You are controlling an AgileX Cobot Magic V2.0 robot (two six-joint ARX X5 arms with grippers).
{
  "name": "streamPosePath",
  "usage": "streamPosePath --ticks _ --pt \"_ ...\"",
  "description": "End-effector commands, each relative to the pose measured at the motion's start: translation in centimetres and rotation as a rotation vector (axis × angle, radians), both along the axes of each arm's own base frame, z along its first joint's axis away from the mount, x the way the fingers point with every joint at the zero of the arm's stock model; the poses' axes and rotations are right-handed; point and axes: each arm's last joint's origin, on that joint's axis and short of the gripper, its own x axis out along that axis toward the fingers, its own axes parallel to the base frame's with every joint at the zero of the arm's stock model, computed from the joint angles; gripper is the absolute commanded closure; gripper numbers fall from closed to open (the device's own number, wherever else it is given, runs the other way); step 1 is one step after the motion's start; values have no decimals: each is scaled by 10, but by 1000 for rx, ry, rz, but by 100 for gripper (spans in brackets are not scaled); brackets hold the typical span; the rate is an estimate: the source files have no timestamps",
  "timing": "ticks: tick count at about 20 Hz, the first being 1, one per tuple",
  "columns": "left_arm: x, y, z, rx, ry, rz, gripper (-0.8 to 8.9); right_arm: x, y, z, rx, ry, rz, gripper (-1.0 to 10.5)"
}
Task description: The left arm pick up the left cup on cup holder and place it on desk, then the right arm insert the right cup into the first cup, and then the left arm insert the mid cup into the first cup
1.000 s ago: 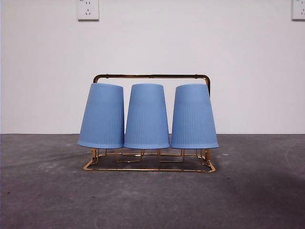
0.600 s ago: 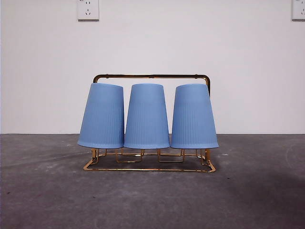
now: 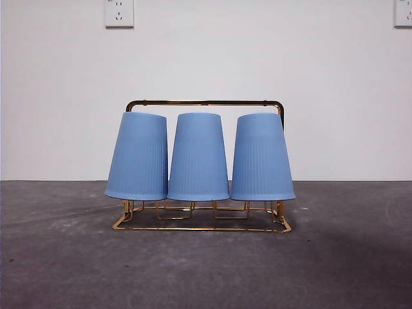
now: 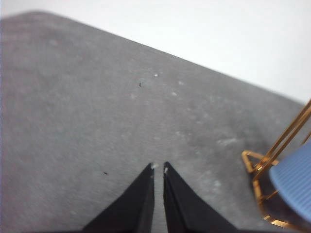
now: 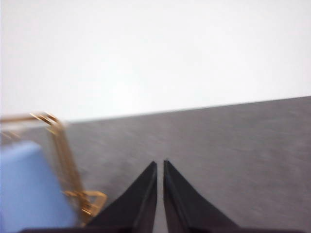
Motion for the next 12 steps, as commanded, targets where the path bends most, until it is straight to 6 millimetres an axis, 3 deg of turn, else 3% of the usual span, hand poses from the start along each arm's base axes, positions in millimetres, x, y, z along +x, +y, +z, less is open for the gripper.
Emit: streamPosePath --ticks 1,8,12 --pt "1 0 -6 -203 19 39 786 -1 1 3 90 -26 31 927" --pt "1 0 -4 -375 -4 64 785 -2 1 9 325 -40 81 928" --pt "2 0 10 -380 -154 39 785 -3 -1 16 441 -100 72 929"
